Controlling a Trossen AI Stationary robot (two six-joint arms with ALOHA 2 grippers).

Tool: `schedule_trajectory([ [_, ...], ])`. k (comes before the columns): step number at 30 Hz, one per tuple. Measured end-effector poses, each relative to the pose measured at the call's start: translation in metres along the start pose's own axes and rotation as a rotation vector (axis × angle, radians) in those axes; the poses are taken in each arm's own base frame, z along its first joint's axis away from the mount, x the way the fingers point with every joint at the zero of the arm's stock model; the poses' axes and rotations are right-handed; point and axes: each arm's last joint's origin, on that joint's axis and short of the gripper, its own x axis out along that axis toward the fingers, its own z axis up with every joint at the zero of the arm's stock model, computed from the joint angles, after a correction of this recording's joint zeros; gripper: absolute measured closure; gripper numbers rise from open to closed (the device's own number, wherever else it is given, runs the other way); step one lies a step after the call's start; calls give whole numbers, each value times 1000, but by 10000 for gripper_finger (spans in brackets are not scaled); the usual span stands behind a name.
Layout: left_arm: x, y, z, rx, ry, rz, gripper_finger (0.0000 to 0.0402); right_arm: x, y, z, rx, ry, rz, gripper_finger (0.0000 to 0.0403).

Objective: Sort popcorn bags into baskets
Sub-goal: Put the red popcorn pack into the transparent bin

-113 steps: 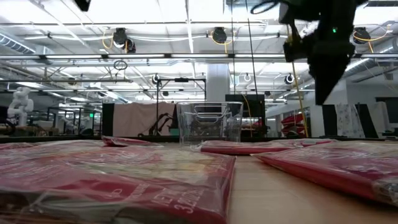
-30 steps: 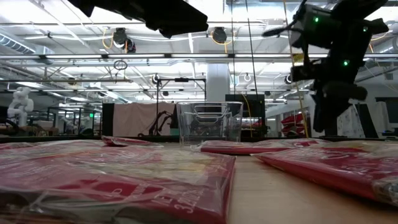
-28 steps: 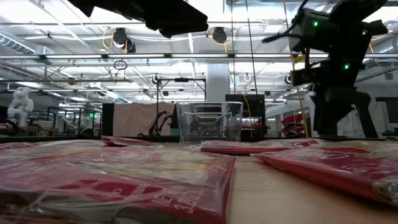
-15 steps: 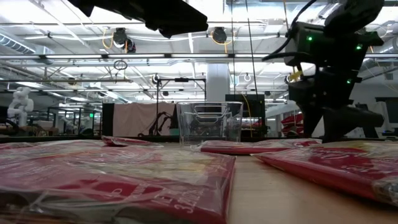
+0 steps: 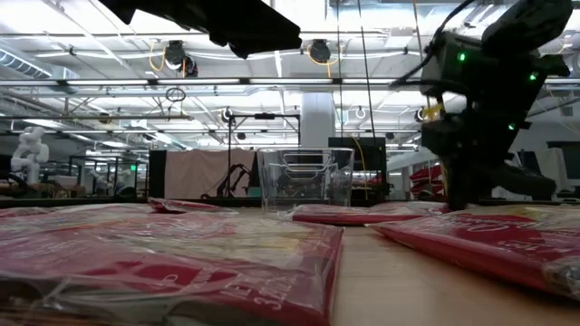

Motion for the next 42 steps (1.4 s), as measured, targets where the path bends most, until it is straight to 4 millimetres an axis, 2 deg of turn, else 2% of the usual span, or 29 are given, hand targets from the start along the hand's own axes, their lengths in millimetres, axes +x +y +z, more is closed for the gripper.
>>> schedule_trajectory([
  [4,0,-2,1,2,-6,-4,229,-21,-2,10,82,-115,-34,400],
  [9,1,-2,1,30,-15,-3,229,-43,-5,21,180,-229,35,402],
  [15,22,-7,-6,120,-86,-4,225,-59,-4,32,297,-293,152,402],
  [22,54,-15,-28,162,-159,36,157,-63,0,36,367,-320,296,403],
  [26,75,-16,-41,185,-103,42,112,-63,1,37,364,-325,326,403],
  [29,92,-16,-44,226,-87,39,97,-64,1,39,365,-340,353,403],
  [32,111,-15,-46,264,-36,35,98,-66,1,42,370,-373,386,403],
  [37,134,-9,-51,297,108,28,127,-67,2,45,381,-403,438,403],
  [42,145,-1,-57,337,155,73,160,-68,2,46,391,-411,468,403],
])
